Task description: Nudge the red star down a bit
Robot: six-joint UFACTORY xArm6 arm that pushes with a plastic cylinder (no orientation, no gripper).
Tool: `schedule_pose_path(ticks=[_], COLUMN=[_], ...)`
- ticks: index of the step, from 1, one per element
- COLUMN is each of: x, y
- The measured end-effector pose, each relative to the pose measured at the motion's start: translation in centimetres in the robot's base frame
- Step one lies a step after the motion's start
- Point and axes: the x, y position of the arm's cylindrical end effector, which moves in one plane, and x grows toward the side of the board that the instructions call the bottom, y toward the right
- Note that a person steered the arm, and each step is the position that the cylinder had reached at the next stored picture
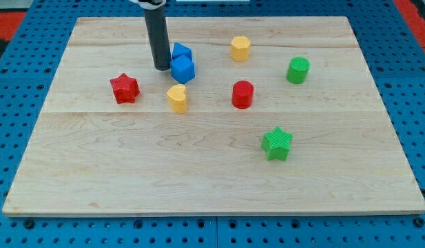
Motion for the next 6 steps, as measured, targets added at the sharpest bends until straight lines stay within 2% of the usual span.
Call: schedule_pose_path(ticks=[2, 3, 4, 6], x=[-1.7, 0.4, 4.2, 11.2], y=[-5.0, -7.9, -9.5, -10.8])
